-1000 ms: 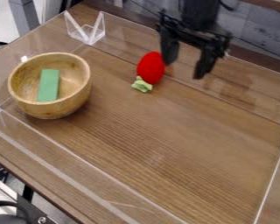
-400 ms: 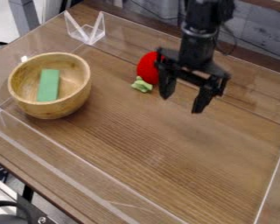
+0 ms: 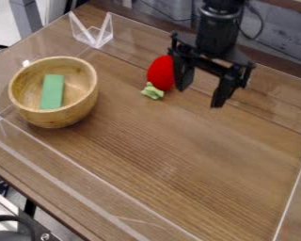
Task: Put the green stick in the brown bowl
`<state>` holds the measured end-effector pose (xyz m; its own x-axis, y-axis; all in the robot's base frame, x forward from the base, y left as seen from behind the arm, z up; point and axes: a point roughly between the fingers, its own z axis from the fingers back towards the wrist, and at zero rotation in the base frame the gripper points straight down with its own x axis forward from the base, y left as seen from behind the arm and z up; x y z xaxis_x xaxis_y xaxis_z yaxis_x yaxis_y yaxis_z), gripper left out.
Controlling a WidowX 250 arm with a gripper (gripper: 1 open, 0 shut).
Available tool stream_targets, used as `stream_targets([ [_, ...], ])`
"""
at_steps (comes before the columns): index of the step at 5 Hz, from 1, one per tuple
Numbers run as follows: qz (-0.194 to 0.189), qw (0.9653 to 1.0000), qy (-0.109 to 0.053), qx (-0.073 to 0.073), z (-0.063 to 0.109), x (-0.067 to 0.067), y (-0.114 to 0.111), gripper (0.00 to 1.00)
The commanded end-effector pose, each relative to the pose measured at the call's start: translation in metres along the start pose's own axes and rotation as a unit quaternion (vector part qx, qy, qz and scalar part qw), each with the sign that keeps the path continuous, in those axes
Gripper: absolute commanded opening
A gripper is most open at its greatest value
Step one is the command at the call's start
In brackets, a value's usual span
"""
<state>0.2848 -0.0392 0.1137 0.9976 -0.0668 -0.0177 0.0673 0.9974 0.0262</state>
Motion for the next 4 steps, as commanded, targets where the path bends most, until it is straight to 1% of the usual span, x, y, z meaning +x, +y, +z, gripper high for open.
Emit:
stream_targets([
  [1,0.003,0.9996,-0.027,0.001,0.011,0.000,0.005,1.00],
  [2,0.004,0.9997,-0.026,0.002,0.003,0.001,0.009,1.00],
  [3,0.000,0.9996,-0.027,0.003,0.000,-0.010,0.012,1.00],
  [4,-0.003,0.9994,-0.033,0.006,0.003,-0.013,0.015,1.00],
])
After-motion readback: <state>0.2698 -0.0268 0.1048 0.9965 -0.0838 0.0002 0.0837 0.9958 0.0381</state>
